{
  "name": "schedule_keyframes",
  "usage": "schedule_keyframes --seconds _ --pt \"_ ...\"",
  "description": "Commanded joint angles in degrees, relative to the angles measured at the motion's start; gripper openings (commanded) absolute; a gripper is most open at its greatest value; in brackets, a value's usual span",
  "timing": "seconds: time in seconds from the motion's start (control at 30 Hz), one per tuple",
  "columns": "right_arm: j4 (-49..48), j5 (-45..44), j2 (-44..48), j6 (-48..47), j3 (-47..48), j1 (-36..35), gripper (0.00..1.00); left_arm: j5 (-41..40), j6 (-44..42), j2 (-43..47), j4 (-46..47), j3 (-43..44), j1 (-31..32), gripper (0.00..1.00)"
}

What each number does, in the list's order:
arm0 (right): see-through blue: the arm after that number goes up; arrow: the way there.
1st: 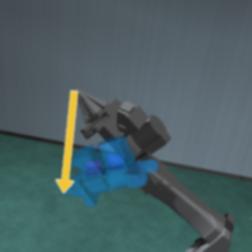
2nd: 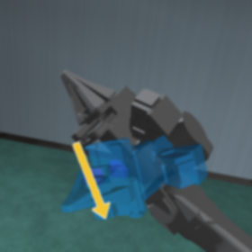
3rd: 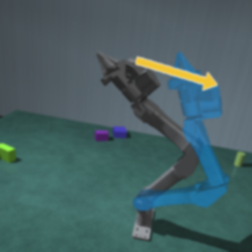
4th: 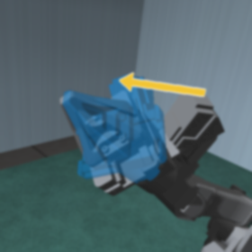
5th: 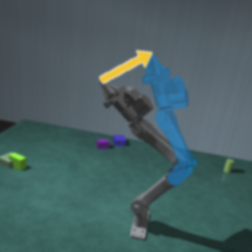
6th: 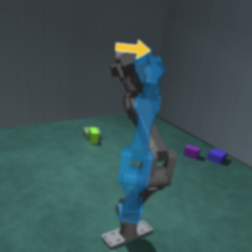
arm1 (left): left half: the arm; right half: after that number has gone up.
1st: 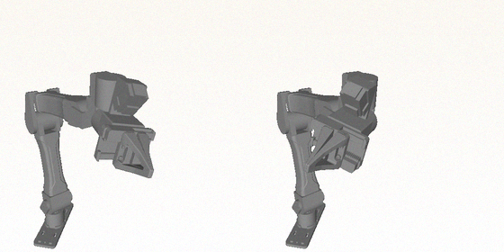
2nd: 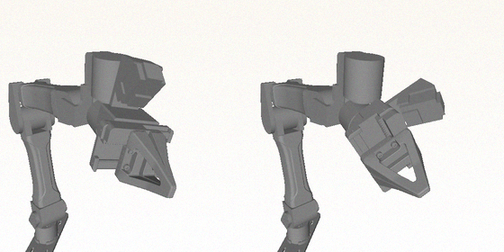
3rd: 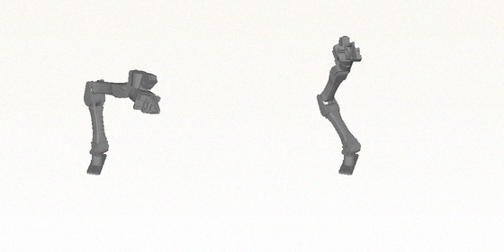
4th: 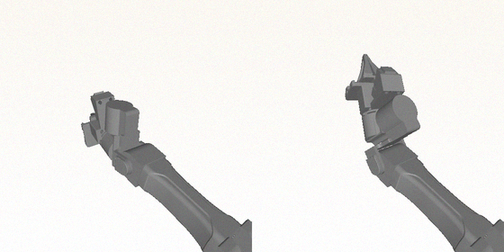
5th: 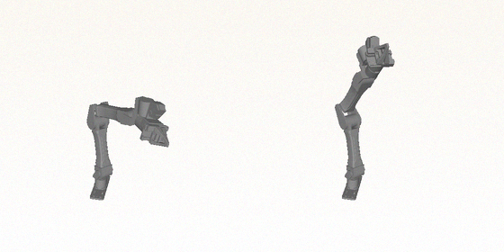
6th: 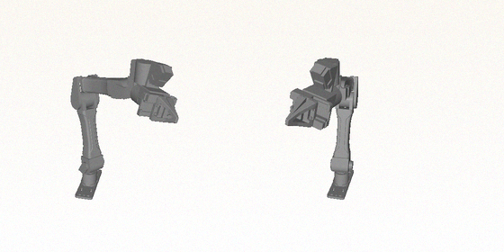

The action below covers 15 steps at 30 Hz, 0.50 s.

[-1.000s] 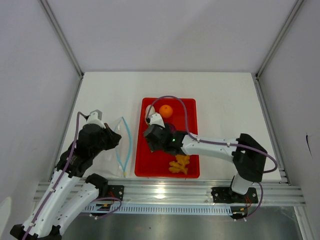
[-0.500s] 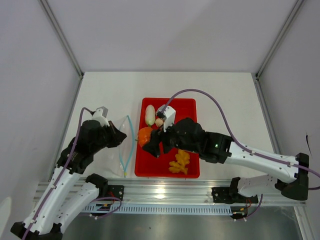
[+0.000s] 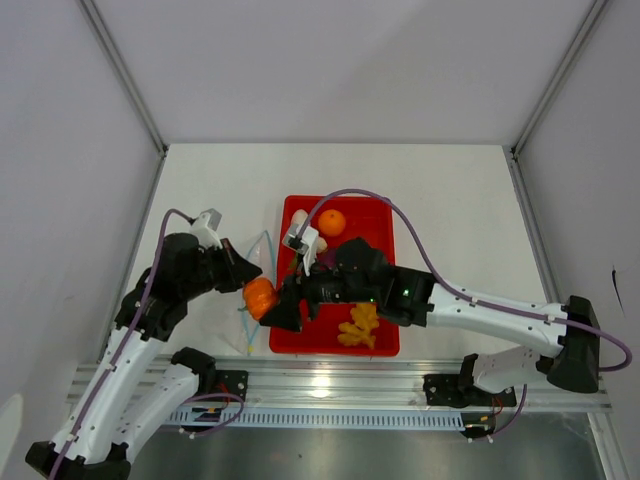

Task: Place the food in the zip-top bag and seal the zipper
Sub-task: Place the fake vegetable in the zipper food storage bag.

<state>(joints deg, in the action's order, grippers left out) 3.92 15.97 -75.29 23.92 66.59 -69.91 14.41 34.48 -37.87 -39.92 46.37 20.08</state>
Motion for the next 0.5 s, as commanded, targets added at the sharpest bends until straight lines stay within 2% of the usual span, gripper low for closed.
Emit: schedule_keyframes --seconds 0.0,0.17,0.27,0.4,0.47 --pt "-9.62 1.36 -0.65 1.30 -2.51 -0.14 0.38 4.92 1.90 0.07 1.95 2.59 -1.79 0.01" --pt "-16.22 -6.64 -0.56 5.69 -6.64 -0.14 0.35 7.90 5.77 2.27 3.44 1.36 -3.11 0.01" --pt "-20.61 -8.40 -1.61 7.97 -7.78 -0.14 0.36 10.62 8.05 3.15 5.20 0.13 -3.73 0.01" --pt "-21.42 -10.68 -4.68 10.79 -7.00 -0.14 0.38 13.53 9.55 2.62 6.70 -1.01 -3.90 0.01" --pt "-18.36 -12.53 -5.83 12.28 -5.77 -0.14 0.38 13.62 9.55 2.80 6.87 -1.28 -3.99 0.01"
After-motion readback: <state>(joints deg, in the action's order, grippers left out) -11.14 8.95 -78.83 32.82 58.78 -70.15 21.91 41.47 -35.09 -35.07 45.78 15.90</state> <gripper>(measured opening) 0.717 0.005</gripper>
